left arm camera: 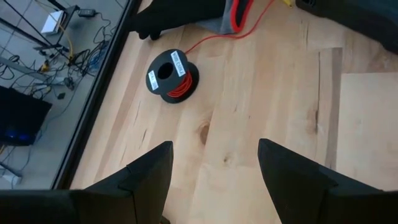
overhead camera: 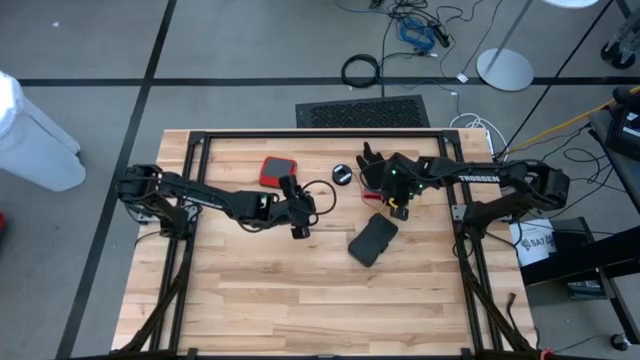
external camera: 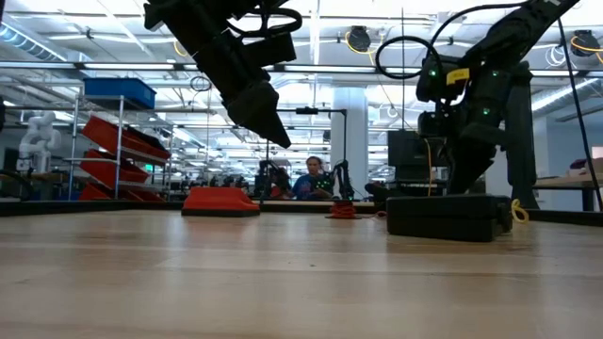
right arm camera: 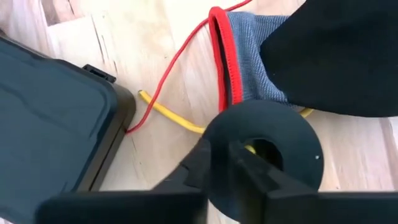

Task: Coil cords
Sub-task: Coil the yellow wire onto spool

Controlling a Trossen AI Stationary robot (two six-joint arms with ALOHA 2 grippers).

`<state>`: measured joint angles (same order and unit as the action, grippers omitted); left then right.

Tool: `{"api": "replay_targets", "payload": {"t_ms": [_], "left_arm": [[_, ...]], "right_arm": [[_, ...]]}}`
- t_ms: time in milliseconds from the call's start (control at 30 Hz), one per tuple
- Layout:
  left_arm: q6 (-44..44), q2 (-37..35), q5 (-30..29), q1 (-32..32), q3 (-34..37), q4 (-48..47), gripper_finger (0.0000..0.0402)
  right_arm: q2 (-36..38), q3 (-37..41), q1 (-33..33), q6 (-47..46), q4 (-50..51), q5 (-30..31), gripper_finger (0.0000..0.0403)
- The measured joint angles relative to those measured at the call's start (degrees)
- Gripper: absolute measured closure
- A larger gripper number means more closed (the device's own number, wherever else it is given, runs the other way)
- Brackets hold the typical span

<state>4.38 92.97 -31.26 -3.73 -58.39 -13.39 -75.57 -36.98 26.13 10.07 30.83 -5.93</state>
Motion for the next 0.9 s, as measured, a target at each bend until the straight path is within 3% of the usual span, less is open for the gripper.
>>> {"api": "replay_targets", "payload": {"t_ms": [133, 700, 900], "left_arm": [[-0.63, 0.17, 2.8, 0.14, 0.0, 0.57, 0.0158], [-0.93, 2.16, 4.22, 0.66, -0.04, 2.62, 0.0158], [-2.49, 4.83, 11.41, 0.89, -0.04, 7.96, 0.0158]], "right_arm": [[0.05, 0.03, -0.35, 0.52, 0.27, -1.33, 0.0399], [9.93, 0.29, -3.76, -2.01, 0.6, -1.06, 0.0403], [10.06, 0.29, -3.8, -2.42, 3.37, -0.02, 0.0383]]}}
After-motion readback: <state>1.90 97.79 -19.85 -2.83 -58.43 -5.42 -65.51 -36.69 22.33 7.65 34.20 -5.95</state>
